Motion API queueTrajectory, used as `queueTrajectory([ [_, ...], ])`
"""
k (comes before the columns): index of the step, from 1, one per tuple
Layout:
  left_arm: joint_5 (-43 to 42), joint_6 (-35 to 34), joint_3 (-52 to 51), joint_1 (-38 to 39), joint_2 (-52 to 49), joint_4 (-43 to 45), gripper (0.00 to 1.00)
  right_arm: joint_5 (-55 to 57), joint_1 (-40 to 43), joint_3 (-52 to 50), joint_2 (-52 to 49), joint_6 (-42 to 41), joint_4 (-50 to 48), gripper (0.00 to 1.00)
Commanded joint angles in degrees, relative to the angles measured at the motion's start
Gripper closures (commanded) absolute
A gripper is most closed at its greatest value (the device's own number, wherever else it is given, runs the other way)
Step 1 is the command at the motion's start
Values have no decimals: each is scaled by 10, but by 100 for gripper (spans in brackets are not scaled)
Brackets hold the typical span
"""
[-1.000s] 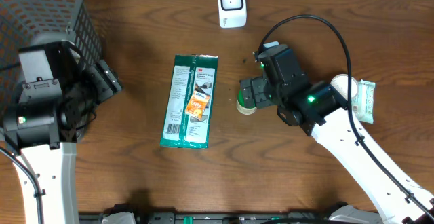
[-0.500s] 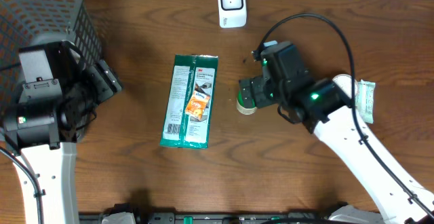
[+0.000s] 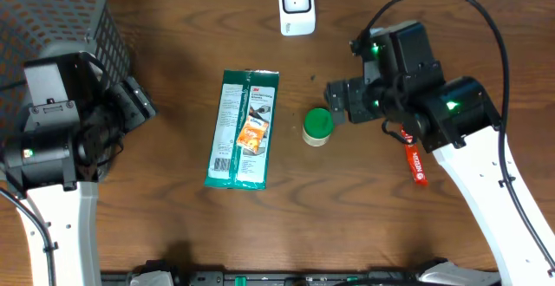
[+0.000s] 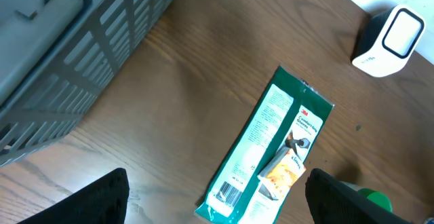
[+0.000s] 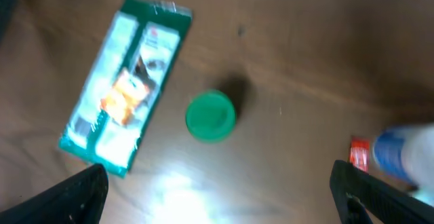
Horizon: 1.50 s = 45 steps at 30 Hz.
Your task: Scan the item barcode
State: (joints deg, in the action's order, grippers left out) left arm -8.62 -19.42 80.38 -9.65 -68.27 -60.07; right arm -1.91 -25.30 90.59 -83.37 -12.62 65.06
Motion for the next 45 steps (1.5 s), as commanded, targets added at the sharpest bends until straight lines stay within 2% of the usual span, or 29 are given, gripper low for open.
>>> queueTrajectory([
  [1, 3, 8, 1, -3, -2, -1, 19, -6, 0, 5, -30, 9, 23, 1],
  [7, 3, 8, 1, -3, -2, -1, 19, -27, -7, 4, -102, 9, 35, 1],
  [20, 3, 8, 1, -3, -2, -2, 18, -27, -9, 4, -165, 9, -30, 1],
  [32, 3, 8, 1, -3, -2, -2, 18, -27, -29, 4, -260, 9, -40, 1],
  [45, 3, 8, 1, -3, -2, -2, 18, -26, -47, 4, -269, 9, -73, 1],
])
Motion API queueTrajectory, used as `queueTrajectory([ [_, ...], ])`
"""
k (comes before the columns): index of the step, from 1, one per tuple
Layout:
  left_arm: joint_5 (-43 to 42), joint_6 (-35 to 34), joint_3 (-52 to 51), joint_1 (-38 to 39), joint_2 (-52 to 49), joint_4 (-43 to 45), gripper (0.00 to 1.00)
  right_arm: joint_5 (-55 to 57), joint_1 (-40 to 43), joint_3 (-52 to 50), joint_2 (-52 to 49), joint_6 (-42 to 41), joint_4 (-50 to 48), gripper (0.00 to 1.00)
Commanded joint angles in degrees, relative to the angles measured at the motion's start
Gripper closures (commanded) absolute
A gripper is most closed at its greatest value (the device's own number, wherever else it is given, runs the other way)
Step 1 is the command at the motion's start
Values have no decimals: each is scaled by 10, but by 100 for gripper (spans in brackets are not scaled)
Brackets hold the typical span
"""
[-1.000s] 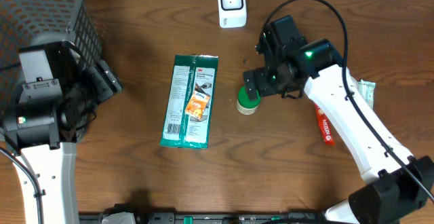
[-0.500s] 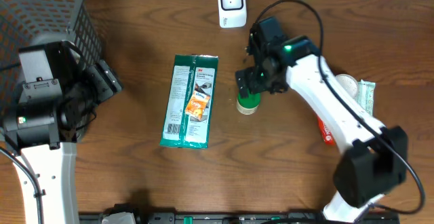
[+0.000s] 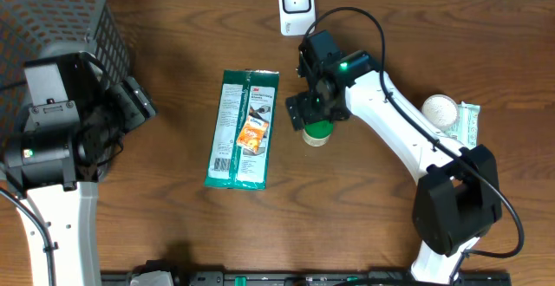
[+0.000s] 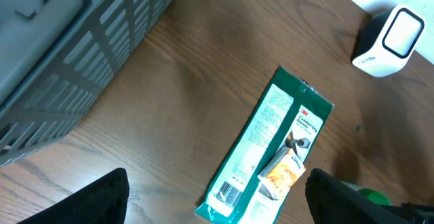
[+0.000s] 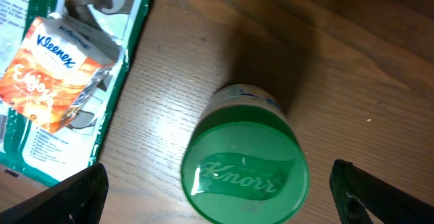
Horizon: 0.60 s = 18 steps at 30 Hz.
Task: Scan the item barcode
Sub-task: 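Lift the jar up off the table with the right gripper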
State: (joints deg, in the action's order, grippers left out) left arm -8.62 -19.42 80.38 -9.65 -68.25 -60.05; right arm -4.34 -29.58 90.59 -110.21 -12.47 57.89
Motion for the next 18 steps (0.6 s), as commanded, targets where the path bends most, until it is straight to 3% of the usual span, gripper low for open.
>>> queueTrajectory([
  [1, 3, 8, 1, -3, -2, -2, 19, 0, -4, 4, -1, 7, -3, 1],
  [18, 3, 8, 1, -3, -2, -2, 19, 26, -4, 3, -46, 8, -19, 1],
])
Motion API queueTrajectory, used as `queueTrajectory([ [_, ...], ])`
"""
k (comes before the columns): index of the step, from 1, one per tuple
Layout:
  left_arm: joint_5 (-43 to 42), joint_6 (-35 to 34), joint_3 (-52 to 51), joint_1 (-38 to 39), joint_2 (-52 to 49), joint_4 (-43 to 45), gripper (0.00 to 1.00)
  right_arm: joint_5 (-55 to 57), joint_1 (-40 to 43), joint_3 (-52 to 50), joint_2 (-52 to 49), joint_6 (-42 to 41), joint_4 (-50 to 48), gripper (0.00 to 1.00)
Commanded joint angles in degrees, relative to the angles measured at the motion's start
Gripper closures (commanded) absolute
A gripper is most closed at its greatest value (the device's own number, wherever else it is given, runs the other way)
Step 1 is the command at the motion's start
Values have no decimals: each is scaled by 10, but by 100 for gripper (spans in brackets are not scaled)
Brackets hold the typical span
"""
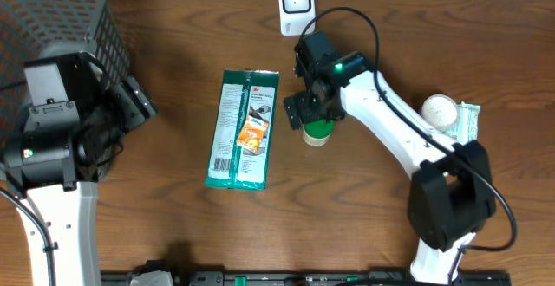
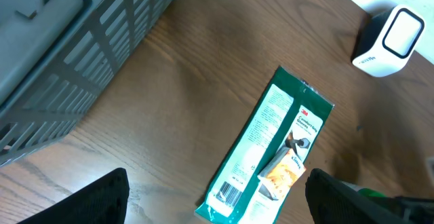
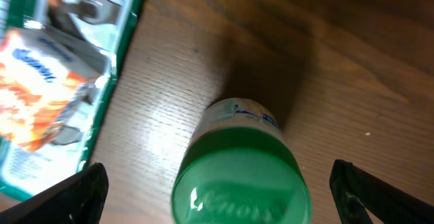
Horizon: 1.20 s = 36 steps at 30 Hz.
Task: Scan the item barcode
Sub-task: 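Lift the jar up off the table with the right gripper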
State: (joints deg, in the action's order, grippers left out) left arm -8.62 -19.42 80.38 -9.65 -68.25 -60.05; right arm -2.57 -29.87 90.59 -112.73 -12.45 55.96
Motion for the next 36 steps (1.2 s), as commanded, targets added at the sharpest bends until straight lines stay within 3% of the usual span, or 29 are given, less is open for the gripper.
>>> queueTrajectory([
  [1, 3, 8, 1, -3, -2, -2, 19, 13, -1, 3, -27, 8, 0, 1],
  [10, 3, 8, 1, -3, -2, -2, 18, 42, -1, 3, -46, 19, 15, 2],
  [15, 3, 8, 1, -3, -2, -2, 18, 33, -1, 4, -46, 18, 27, 7],
  [20, 3, 8, 1, -3, -2, -2, 19, 46, -1, 4, -46, 20, 20, 4],
  [24, 3, 8, 1, -3, -2, -2, 19, 47, -1, 4, -46, 73, 4, 1],
  [36, 3, 8, 1, -3, -2, -2, 19, 47, -1, 82, -37, 100, 38, 2],
])
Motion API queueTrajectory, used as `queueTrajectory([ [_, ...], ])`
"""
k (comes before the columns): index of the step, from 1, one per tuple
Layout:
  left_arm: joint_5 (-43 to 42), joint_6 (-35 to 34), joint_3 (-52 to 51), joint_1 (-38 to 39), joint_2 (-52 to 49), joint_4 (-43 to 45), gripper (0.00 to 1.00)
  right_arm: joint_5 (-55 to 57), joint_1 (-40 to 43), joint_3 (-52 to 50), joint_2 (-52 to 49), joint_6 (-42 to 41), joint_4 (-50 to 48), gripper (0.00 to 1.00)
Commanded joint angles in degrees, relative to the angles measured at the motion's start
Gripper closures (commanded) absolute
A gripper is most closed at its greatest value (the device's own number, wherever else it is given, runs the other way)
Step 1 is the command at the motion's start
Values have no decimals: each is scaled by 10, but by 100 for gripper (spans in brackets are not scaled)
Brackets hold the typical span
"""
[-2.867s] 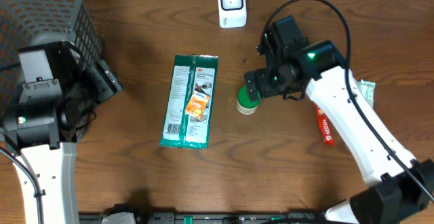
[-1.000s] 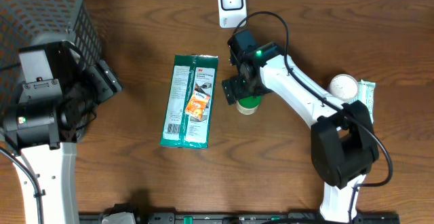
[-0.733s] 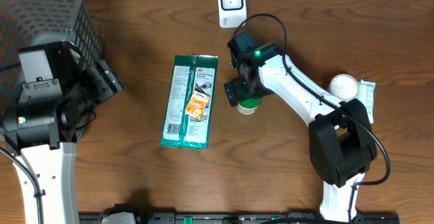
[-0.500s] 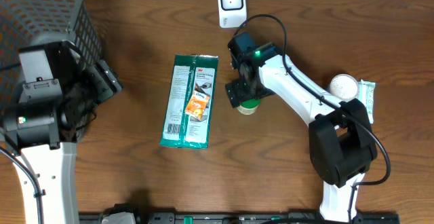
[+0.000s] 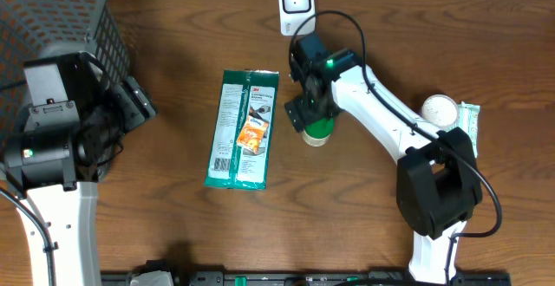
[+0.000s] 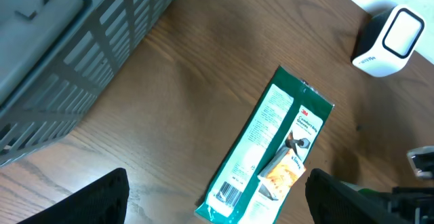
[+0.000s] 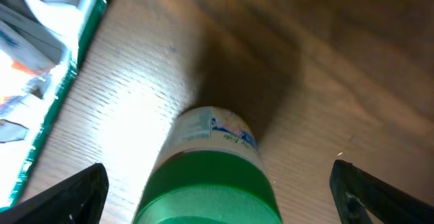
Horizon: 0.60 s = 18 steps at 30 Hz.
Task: Scan the item barcode
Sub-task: 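Lift the jar up off the table with the right gripper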
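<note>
A small jar with a green lid [image 5: 319, 131] stands upright on the wooden table, just right of a flat green package [image 5: 244, 128] whose barcode faces up. My right gripper [image 5: 310, 113] hangs open right over the jar. In the right wrist view the green lid [image 7: 207, 183] fills the bottom middle, between the two wide-apart fingers [image 7: 64, 197]. The white scanner [image 5: 297, 6] stands at the far edge, beyond the jar. My left gripper [image 6: 217, 207] is open and empty at the left, with the package [image 6: 271, 149] and scanner [image 6: 390, 39] in its view.
A dark wire basket [image 5: 61, 22] takes up the far left corner, next to the left arm. A white round tub [image 5: 439, 109] and a green packet [image 5: 469, 121] lie at the right, beside the right arm's base.
My right gripper has come lower over the jar; the lid now looms larger and closer between the open fingers. The jar, the package and the left arm are unmoved.
My right gripper first hovered open, high and to the right of the jar. Then it was above the jar, with the lid's Knorr lettering in view. It has sunk closer at each moment since, still open. The left arm stayed put throughout.
</note>
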State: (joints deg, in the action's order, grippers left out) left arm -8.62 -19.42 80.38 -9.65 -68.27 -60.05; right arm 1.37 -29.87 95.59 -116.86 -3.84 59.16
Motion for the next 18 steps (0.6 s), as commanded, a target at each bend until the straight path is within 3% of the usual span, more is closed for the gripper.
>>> queueTrajectory([
  [1, 3, 8, 1, -3, -2, -2, 19, 7, -1, 37, 4, 14, 10, 6],
  [4, 3, 8, 1, -3, -2, -2, 19, 7, -1, 42, 4, 35, 27, 11],
  [10, 3, 8, 1, -3, -2, -2, 19, 8, -1, 39, 4, 99, 71, 3],
  [18, 3, 8, 1, -3, -2, -2, 18, 22, -1, 34, 4, 104, 71, 2],
])
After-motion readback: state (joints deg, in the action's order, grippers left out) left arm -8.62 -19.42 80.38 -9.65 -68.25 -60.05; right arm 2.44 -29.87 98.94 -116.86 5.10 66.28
